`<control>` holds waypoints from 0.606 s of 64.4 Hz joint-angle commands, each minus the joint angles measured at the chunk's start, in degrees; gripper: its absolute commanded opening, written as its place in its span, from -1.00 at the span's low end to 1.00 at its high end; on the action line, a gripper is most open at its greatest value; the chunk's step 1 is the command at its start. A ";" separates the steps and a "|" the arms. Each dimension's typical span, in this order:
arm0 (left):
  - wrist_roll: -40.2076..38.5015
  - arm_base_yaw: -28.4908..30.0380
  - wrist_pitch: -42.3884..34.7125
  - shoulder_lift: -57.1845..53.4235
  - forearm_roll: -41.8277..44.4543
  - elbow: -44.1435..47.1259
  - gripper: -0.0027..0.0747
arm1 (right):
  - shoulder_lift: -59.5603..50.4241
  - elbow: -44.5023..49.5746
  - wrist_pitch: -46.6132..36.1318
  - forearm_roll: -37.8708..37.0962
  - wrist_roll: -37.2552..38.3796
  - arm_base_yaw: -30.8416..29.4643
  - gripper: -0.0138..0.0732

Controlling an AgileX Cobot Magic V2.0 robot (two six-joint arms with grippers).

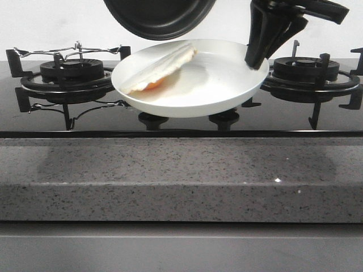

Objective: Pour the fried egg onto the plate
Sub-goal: 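Tilt the pan over the plate with the left gripper, sliding the egg out, then return the empty pan onto its burner with the left gripper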

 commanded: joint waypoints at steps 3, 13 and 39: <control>-0.54 -0.29 -4.98 -1.79 -1.68 -1.76 -0.98 | -3.09 -1.50 -2.20 0.58 -0.33 0.07 -0.84; -0.75 5.92 -7.06 -1.57 -15.71 -1.76 -0.98 | -3.09 -1.50 -2.20 0.58 -0.33 0.07 -0.84; -9.27 38.19 21.98 8.31 -53.24 -1.76 -0.98 | -3.09 -1.50 -2.15 0.58 -0.33 0.07 -0.84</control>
